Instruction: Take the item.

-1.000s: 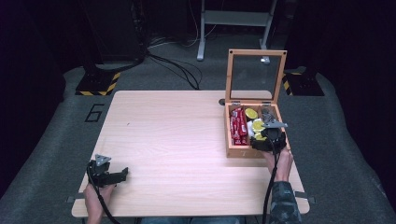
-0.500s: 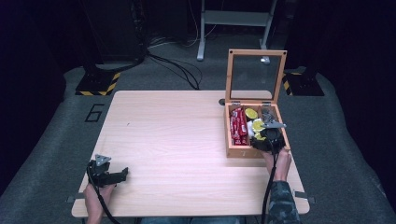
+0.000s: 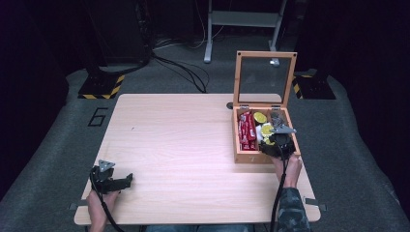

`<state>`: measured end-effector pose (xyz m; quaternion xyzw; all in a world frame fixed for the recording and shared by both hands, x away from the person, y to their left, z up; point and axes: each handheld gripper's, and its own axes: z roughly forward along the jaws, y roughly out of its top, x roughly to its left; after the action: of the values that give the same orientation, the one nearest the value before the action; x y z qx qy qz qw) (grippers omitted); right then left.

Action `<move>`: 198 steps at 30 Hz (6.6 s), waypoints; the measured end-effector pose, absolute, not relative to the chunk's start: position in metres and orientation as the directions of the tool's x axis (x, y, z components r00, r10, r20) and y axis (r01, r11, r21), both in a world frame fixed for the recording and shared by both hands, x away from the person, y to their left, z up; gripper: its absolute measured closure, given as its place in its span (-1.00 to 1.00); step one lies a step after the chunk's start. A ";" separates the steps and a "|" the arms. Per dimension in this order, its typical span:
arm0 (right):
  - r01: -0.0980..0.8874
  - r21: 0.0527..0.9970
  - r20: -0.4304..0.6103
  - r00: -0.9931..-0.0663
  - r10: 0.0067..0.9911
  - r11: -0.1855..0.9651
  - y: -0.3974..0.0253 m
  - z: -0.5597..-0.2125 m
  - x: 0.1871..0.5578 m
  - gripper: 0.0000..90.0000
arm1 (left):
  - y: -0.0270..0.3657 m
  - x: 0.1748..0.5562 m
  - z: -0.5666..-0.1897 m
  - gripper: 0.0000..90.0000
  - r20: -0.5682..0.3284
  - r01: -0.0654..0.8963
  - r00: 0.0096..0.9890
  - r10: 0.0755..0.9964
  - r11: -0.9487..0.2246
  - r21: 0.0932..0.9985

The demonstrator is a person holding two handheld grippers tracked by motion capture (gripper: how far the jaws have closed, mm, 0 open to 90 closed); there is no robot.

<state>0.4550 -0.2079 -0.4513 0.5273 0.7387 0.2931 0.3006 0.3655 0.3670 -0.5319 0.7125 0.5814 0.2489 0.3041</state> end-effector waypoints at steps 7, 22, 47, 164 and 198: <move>0.590 0.760 -0.134 -0.268 0.954 0.272 -0.210 -0.446 0.451 -0.17 | 0.367 0.366 -0.532 -0.96 0.002 0.676 0.201 0.980 -0.140 0.723; 0.552 0.799 -0.111 -0.252 0.961 0.237 -0.212 -0.435 0.441 -0.17 | 0.367 0.365 -0.532 -0.96 0.001 0.677 0.200 0.980 -0.139 0.723; 0.453 0.855 -0.117 -0.303 0.946 0.251 -0.180 -0.404 0.417 -0.17 | 0.367 0.365 -0.532 -0.96 0.002 0.677 0.200 0.980 -0.140 0.723; 0.517 0.766 -0.055 -0.539 0.841 0.382 -0.030 -0.503 0.441 -0.17 | 0.367 0.365 -0.532 -0.95 0.004 0.675 0.202 0.979 -0.143 0.724; 0.418 0.841 -0.008 -0.625 0.781 0.343 -0.060 -0.455 0.389 -0.89 | 0.367 0.365 -0.532 -0.95 0.004 0.675 0.202 0.979 -0.142 0.724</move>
<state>0.3890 -0.0601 -0.4550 0.3784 0.7919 0.4305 0.2107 0.3654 0.3670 -0.5318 0.7130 0.5801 0.2503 0.3041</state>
